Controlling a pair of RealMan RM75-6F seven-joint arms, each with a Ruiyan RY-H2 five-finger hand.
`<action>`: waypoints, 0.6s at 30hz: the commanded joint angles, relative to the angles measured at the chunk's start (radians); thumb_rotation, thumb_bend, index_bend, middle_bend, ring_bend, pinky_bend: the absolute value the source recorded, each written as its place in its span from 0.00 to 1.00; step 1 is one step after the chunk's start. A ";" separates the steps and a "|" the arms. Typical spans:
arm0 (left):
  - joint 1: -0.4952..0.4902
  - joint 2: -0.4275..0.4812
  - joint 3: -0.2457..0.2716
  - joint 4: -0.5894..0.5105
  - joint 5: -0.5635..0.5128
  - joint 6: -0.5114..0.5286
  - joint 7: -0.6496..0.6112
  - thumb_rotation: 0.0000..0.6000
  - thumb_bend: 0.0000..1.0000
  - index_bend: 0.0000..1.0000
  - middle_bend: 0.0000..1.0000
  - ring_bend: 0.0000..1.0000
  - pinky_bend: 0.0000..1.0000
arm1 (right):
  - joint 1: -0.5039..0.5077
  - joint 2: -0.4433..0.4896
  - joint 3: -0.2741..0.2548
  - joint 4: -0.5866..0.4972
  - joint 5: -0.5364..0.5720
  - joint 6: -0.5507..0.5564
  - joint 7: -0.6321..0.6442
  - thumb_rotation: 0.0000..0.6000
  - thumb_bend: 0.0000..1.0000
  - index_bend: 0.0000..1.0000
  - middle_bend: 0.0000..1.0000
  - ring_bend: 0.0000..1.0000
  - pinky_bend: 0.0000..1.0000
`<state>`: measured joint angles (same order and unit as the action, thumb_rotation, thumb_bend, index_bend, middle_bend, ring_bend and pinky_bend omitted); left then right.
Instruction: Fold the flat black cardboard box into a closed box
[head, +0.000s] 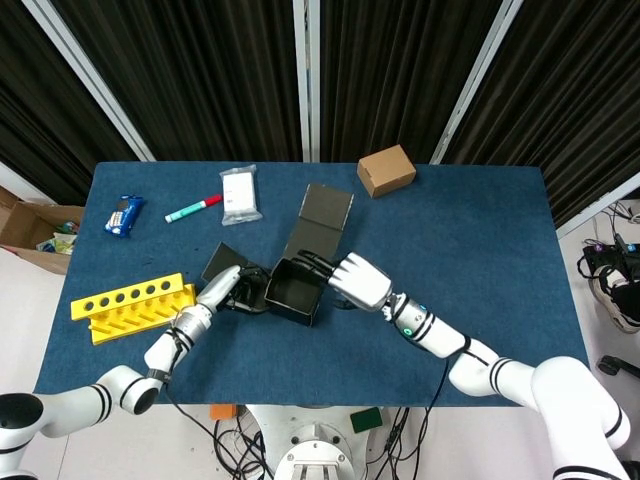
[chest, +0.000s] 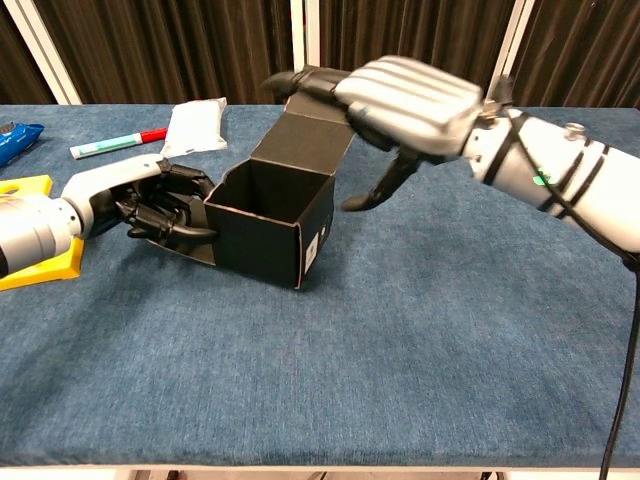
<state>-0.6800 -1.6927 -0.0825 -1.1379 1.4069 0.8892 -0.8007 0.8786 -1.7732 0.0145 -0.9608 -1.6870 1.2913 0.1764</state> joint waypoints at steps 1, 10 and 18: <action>0.004 0.013 -0.005 -0.018 -0.008 -0.004 0.017 0.92 0.13 0.47 0.40 0.68 0.95 | -0.083 0.020 0.034 -0.073 0.090 0.026 0.087 1.00 0.03 0.01 0.20 0.76 0.95; 0.002 0.024 0.008 -0.034 -0.004 -0.034 0.063 0.92 0.14 0.30 0.26 0.66 0.95 | -0.186 0.101 0.019 -0.179 0.196 -0.057 0.170 1.00 0.03 0.03 0.25 0.76 0.97; 0.012 0.028 0.006 -0.048 0.008 -0.006 0.088 0.94 0.14 0.11 0.12 0.65 0.95 | -0.187 0.144 0.020 -0.263 0.285 -0.258 0.240 1.00 0.03 0.03 0.24 0.76 0.97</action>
<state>-0.6702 -1.6696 -0.0779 -1.1807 1.4118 0.8789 -0.7166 0.6909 -1.6431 0.0332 -1.1970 -1.4286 1.0795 0.3908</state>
